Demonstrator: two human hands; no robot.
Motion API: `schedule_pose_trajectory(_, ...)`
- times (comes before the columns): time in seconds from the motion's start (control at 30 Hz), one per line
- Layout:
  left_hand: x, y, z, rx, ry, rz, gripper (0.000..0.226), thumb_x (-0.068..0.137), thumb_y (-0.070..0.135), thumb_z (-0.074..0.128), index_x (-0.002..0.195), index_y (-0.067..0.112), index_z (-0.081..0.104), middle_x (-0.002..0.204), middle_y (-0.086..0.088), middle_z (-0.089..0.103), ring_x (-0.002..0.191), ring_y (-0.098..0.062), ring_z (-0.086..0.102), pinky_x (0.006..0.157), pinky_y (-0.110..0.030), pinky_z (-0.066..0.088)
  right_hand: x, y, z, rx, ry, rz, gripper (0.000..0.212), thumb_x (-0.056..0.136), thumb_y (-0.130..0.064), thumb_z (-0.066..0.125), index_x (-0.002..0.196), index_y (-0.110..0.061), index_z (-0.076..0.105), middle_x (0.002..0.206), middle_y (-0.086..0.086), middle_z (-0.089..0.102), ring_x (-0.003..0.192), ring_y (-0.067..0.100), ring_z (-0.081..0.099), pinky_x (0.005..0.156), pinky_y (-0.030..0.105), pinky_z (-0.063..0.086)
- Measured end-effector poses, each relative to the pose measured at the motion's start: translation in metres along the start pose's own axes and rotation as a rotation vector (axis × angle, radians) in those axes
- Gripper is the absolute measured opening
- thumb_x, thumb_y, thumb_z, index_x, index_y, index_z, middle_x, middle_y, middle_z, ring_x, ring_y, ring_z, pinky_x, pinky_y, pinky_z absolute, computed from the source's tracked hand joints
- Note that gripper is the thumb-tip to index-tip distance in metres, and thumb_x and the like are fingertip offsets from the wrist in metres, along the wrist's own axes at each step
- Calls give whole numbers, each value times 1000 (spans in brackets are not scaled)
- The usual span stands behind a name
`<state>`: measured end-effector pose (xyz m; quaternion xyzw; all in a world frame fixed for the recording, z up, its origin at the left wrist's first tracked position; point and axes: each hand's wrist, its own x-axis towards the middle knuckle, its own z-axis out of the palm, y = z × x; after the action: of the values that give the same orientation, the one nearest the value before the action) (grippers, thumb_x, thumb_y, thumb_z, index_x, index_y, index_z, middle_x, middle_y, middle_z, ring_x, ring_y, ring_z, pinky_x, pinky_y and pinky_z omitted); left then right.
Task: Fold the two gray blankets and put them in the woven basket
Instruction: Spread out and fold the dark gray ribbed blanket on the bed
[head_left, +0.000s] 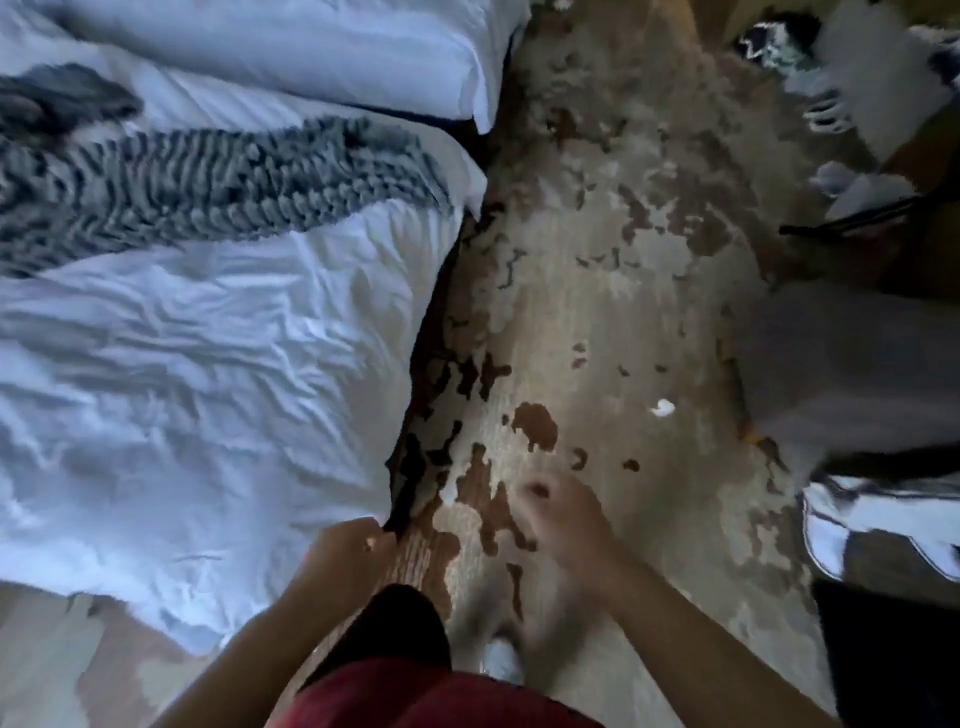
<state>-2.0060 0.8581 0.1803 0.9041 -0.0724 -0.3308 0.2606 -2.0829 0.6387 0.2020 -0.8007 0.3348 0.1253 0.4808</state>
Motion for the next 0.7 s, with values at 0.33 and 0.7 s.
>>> schedule_pose_trajectory(0.33,154,-25,-59,-194,125,-347,40,89,22,60,53,14,44,52,1,45,57,-15,44,56,-26,34,225,-129,8,-163,-156,-70,26,88,-21,55,64,-12,54,61,1,56,58,13,51,56,25,37)
schedule_pose_trajectory(0.7,425,134,-254,-262,223,-70,38,91,33,52,57,17,44,54,7,46,48,-8,43,44,-20,31,384,-176,-41,-276,-189,158,22,91,-23,56,72,-12,60,67,3,59,60,11,53,57,25,41)
